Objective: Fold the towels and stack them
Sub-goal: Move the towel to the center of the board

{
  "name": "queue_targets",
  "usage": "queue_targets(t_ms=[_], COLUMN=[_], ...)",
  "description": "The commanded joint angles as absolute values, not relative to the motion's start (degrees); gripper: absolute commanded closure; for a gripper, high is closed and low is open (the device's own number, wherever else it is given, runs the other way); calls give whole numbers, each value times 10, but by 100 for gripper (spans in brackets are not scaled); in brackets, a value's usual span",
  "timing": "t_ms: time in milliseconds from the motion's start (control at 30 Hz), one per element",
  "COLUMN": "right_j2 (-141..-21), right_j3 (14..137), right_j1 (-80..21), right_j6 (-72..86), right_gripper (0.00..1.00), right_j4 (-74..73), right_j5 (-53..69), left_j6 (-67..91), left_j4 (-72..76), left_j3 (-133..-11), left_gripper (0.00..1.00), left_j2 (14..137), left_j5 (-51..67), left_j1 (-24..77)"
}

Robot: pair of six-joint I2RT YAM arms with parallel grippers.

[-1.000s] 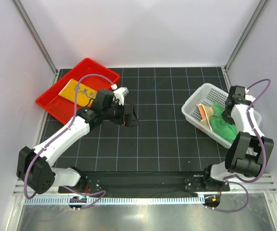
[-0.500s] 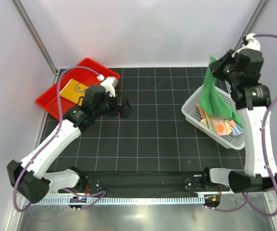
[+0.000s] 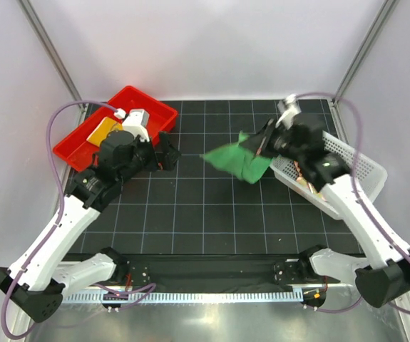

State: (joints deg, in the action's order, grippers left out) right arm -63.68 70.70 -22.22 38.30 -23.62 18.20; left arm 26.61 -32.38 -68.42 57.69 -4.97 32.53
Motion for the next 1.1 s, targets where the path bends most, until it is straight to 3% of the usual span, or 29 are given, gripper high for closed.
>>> queue_targets(t_ms=[0, 167, 300, 500, 633, 767, 833, 1067], right_j2=[-623, -611, -627, -605, -557, -534, -530, -553], right_j3=[565, 402, 387, 346, 299, 322, 331, 343], right_j1=[-270, -279, -280, -281, -281, -281, -281, -281], right_j6=[410, 441, 440, 449, 461, 457, 443, 453], right_gripper=[99, 93, 90, 89, 66, 48, 42, 37], right_j4=[-201, -163, -205, -298, -263, -315, -336, -330], right_j5=[182, 138, 83, 16, 59, 20, 3, -17], left_j6=[258, 262, 286, 348, 358, 402, 419, 437], left_j4=[-338, -335, -288, -187, -171, -130, -89, -40], left_j3=[-663, -603, -551, -518, -527, -509, -492, -497], left_gripper=[3, 7, 12, 15, 16, 16, 16, 19], left_j2=[570, 595, 638, 728, 789, 836, 851, 907], left_j5=[-53, 19, 104, 129, 77, 55, 47, 94], left_j1=[324, 323, 326, 359, 402, 407, 406, 407])
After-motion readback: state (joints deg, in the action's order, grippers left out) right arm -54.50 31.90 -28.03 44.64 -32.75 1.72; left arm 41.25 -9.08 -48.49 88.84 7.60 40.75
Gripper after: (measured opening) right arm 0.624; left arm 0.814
